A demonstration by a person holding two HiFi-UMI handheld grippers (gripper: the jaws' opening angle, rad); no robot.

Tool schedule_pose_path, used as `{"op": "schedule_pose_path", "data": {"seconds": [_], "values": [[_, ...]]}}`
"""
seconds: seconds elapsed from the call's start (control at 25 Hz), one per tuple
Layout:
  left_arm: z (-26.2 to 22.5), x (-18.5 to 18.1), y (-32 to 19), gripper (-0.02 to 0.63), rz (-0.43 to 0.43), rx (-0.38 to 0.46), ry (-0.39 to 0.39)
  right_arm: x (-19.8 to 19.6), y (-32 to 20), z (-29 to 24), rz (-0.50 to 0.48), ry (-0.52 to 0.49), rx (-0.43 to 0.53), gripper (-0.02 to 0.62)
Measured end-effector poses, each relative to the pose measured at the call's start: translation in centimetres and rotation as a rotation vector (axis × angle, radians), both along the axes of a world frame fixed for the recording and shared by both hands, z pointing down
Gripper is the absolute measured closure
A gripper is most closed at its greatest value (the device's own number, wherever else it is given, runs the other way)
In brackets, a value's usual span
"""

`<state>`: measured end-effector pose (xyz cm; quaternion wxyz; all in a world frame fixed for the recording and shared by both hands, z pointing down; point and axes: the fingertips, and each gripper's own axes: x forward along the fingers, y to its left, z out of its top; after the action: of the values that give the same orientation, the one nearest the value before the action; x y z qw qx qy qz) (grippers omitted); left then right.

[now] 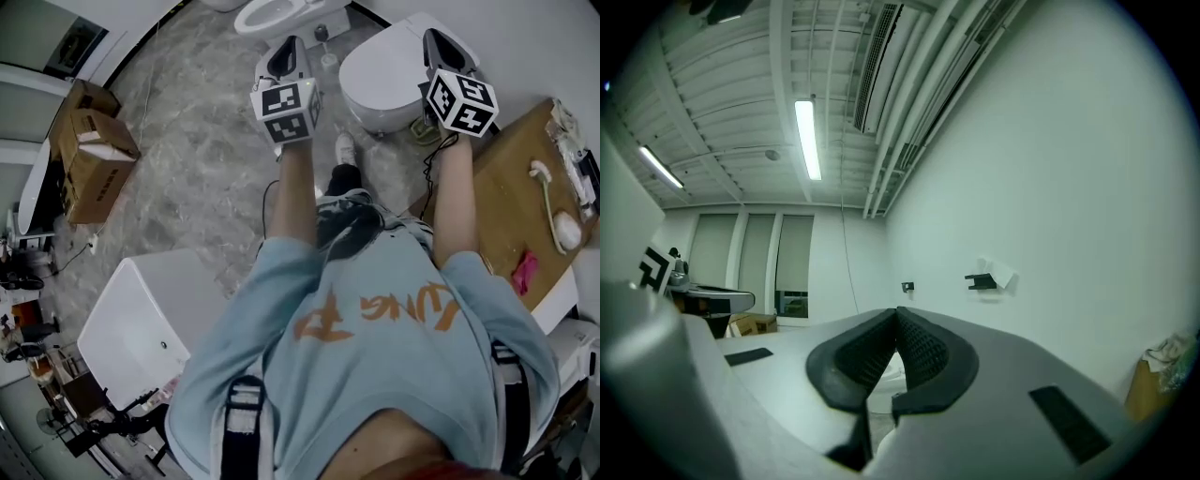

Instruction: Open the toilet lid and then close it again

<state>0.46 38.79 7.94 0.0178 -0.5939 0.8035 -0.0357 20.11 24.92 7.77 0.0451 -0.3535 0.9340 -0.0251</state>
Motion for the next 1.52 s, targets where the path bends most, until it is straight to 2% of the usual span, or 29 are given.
{"op": "schedule_pose_path", "data": {"seconds": [0.16,0.32,0.4,0.56,0.72,1.0,1.2,1.4,1.52], "values": [[1.9,-4.7,-5.7,0.58,-0.008,0.008,0.044,-4.8,-5.1,1.6,-0.019,0.031,0.003,0.583],[4.4,-9.4,-12.5,0.58,0.018,-0.051,0.059,-9.9,-11.0,4.2,-0.017,0.04,-0.05,0.583],[5.4,-11.7,-15.8,0.58,0.034,-0.089,0.044,-12.6,-14.1,5.7,-0.016,0.057,-0.078,0.583],[6.9,-16.3,-22.8,0.58,0.104,-0.159,-0.038,-18.1,-19.7,9.3,-0.018,0.11,-0.143,0.583],[9.0,-20.3,-29.9,0.58,0.187,-0.206,-0.034,-23.1,-25.3,12.4,-0.001,0.178,-0.199,0.583],[17.4,-21.7,-37.9,0.58,0.335,-0.338,0.064,-25.1,-31.3,17.6,0.07,0.315,-0.267,0.582],[23.8,-19.2,-40.0,0.58,0.445,-0.454,0.102,-23.1,-32.6,23.1,0.123,0.372,-0.351,0.581],[29.9,-17.6,-41.8,0.58,0.511,-0.533,0.086,-22.2,-33.5,29.2,0.113,0.426,-0.392,0.581],[33.2,-15.8,-41.0,0.58,0.56,-0.589,0.077,-21.2,-31.9,33.0,0.103,0.46,-0.448,0.581]]}}
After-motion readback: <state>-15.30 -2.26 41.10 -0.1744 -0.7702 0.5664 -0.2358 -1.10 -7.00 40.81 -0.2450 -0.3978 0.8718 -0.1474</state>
